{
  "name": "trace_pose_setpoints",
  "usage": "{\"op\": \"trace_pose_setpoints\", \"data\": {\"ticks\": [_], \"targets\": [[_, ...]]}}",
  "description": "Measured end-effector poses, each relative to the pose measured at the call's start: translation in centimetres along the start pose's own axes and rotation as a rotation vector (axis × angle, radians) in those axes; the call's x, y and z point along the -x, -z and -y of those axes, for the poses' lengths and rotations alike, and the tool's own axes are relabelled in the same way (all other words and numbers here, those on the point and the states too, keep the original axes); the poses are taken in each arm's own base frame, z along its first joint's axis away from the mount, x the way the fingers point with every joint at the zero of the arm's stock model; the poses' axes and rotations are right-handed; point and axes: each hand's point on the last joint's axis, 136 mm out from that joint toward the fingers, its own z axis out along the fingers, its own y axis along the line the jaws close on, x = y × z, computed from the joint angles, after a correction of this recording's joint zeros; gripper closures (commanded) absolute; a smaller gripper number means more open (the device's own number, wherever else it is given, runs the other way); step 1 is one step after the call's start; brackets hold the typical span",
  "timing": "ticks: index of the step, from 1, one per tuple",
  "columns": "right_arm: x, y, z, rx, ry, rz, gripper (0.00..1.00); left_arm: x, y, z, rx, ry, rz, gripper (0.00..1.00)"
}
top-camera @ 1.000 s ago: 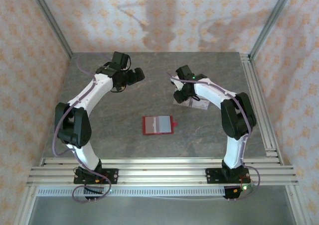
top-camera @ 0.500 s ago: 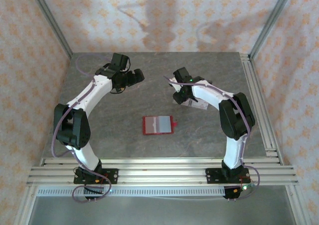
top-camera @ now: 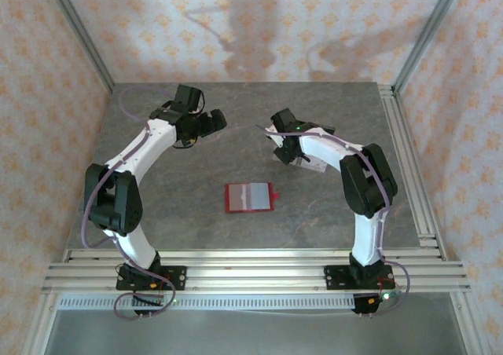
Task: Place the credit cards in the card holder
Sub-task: Pick up the credit card from the storage box.
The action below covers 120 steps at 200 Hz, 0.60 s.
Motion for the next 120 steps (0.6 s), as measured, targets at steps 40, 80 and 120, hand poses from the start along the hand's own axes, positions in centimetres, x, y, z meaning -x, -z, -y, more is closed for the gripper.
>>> {"op": "trace_pose_setpoints", "data": {"ticks": [40, 80, 120], "targets": [[0.7, 0.4, -0.1, 0.018, -0.004, 0.018, 0.83, 0.0, 0.0, 0.0, 0.000, 0.000, 0.000, 0.00], [1.2, 0.7, -0.3, 0.043, 0.002, 0.017, 0.92, -0.1, -0.1, -0.1, 0.001, 0.000, -0.002, 0.00], [1.5, 1.1, -0.8, 0.072, 0.006, 0.017, 0.99, -0.1, -0.1, 0.0, -0.002, 0.000, -0.004, 0.00]]}}
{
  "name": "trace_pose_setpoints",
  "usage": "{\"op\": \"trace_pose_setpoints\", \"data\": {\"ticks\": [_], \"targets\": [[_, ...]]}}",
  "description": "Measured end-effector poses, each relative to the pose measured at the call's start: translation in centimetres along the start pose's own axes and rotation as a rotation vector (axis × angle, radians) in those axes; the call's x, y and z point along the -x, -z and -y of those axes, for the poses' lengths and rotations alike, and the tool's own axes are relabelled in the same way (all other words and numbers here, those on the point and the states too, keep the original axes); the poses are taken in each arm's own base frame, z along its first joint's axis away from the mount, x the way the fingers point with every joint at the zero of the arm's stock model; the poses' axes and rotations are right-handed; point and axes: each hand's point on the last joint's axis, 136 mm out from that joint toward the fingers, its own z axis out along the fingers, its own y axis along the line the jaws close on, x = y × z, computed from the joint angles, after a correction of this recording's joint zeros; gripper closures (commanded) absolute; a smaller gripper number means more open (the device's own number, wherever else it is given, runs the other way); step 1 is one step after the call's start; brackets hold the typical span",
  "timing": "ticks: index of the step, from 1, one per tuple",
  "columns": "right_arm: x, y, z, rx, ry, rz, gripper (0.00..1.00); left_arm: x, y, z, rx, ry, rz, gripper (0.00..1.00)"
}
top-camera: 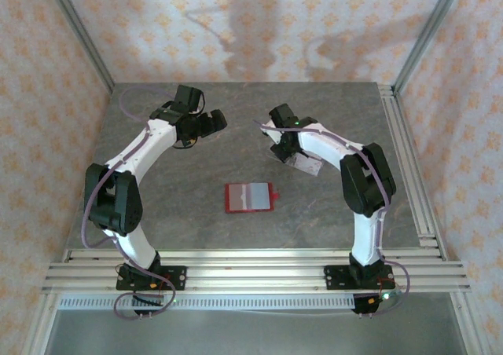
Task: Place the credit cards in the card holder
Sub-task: Pick up the credit card from the storage box.
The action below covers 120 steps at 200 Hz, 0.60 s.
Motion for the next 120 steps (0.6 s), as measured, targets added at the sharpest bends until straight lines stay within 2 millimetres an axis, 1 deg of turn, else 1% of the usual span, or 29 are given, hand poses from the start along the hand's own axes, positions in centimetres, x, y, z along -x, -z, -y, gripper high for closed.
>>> {"op": "trace_pose_setpoints", "data": {"ticks": [7, 44, 120], "targets": [[0.0, 0.0, -0.1, 0.006, 0.003, -0.002, 1.00, 0.0, 0.0, 0.0, 0.000, 0.000, 0.000, 0.00], [0.1, 0.3, -0.4, 0.033, 0.004, -0.022, 1.00, -0.1, 0.0, 0.1, -0.005, 0.000, -0.004, 0.00], [1.4, 2.9, -0.8, 0.084, 0.003, -0.013, 1.00, -0.2, 0.0, 0.3, -0.017, 0.000, -0.014, 0.00]]}}
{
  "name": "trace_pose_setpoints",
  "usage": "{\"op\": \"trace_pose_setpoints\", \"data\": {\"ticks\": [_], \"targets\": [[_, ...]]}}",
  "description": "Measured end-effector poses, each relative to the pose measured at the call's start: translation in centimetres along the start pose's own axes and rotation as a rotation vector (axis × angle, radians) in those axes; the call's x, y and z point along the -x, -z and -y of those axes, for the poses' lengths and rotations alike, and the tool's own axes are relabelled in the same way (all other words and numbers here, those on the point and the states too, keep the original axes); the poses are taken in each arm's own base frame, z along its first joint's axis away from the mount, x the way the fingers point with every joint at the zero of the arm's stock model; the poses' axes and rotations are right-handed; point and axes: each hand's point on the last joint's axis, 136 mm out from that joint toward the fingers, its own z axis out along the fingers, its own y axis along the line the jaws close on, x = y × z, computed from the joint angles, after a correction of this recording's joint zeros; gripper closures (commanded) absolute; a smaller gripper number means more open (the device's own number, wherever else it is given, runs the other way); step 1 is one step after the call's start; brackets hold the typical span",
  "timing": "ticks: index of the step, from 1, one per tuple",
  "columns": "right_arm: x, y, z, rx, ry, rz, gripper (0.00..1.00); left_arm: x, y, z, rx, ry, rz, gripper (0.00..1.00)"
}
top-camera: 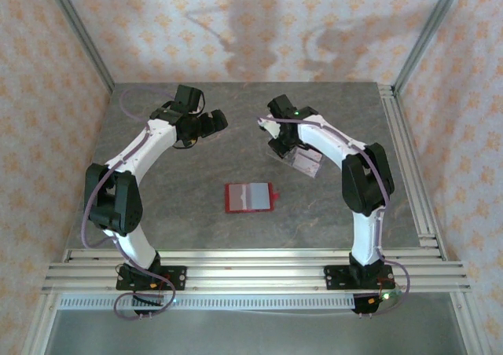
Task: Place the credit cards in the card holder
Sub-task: Pick up the credit card from the storage box, then insert the credit card into the card slot.
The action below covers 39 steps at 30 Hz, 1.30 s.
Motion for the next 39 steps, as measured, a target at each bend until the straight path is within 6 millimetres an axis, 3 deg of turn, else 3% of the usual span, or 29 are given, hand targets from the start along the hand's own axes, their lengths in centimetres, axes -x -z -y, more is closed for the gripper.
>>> {"op": "trace_pose_setpoints", "data": {"ticks": [6, 12, 16, 21, 26, 34, 39], "targets": [[0.9, 1.9, -1.0, 0.019, -0.004, 0.038, 1.00, 0.0, 0.0, 0.0, 0.001, -0.001, 0.000, 0.00], [2.4, 6.1, -1.3, 0.032, -0.064, 0.149, 1.00, -0.4, 0.4, -0.3, 0.004, -0.012, 0.002, 0.00], [3.3, 9.8, -1.5, 0.051, -0.148, 0.259, 1.00, -1.5, 1.4, -1.3, 0.016, -0.023, 0.001, 0.00], [2.3, 12.1, -3.0, 0.134, -0.291, 0.350, 1.00, -3.5, 2.3, -3.0, 0.042, -0.051, -0.010, 0.00], [0.2, 11.9, -5.2, 0.255, -0.478, 0.403, 1.00, -6.9, 2.3, -4.9, 0.100, -0.117, -0.047, 0.00], [-2.9, 9.6, -8.3, 0.453, -0.788, 0.458, 1.00, -14.6, 1.4, -5.6, 0.194, -0.328, -0.139, 0.00], [-3.6, 7.8, -10.6, 0.553, -0.900, 0.450, 1.00, -16.9, 1.3, -5.4, 0.234, -0.432, -0.144, 0.00]]}}
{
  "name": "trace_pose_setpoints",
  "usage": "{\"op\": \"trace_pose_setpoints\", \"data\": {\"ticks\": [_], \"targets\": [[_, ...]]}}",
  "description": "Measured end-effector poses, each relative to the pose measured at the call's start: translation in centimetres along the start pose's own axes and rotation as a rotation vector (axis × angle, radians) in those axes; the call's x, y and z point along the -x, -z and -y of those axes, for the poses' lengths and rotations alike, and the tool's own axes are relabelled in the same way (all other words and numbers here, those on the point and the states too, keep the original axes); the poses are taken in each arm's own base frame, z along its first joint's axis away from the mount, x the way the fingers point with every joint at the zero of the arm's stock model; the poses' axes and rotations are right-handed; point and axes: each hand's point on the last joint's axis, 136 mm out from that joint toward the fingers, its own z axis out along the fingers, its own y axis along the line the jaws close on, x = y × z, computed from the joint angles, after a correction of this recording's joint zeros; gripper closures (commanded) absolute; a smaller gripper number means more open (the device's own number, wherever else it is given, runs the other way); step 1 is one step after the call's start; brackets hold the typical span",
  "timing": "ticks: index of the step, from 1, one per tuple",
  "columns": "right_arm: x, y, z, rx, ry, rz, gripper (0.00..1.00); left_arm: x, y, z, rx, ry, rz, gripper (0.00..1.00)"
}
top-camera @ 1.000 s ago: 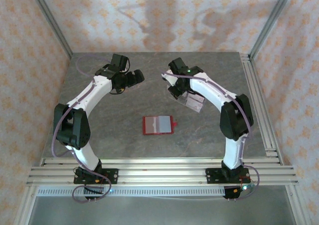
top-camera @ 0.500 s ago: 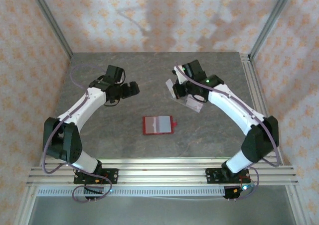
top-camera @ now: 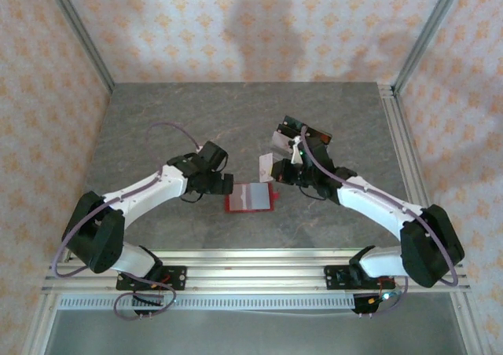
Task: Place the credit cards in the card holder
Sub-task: Insert the credit card into the card slot.
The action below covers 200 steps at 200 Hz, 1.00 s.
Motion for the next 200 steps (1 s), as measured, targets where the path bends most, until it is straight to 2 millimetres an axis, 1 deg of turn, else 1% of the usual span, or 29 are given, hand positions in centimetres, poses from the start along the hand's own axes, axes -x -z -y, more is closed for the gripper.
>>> {"op": "trace_pose_setpoints", "data": {"ticks": [31, 63, 86, 122, 152, 173, 200], "targets": [[-1.9, -1.7, -0.8, 0.069, -0.044, -0.016, 1.00, -1.0, -0.5, 0.3, 0.041, -0.057, -0.001, 0.00], [-3.8, -3.0, -0.2, 0.086, -0.070, -0.043, 1.00, -2.1, -1.8, 0.3, 0.080, -0.094, -0.028, 0.00], [-4.2, -3.3, 0.4, 0.088, -0.088, -0.042, 1.00, -2.5, -2.4, 0.7, 0.094, -0.117, -0.032, 0.00], [-4.9, -4.1, 1.1, 0.098, -0.106, -0.051, 1.00, -2.3, -3.0, 0.9, 0.105, -0.124, -0.022, 0.00], [-5.7, -4.7, 1.9, 0.097, -0.124, -0.070, 1.00, -2.9, -3.9, 0.6, 0.125, -0.130, -0.039, 0.00], [-6.0, -5.1, 2.2, 0.103, -0.127, -0.073, 1.00, -3.4, -4.2, 0.1, 0.141, -0.132, -0.050, 0.00], [-6.3, -5.6, 2.5, 0.114, -0.132, -0.078, 1.00, -3.2, -4.3, -0.3, 0.169, -0.131, -0.041, 0.00]]}}
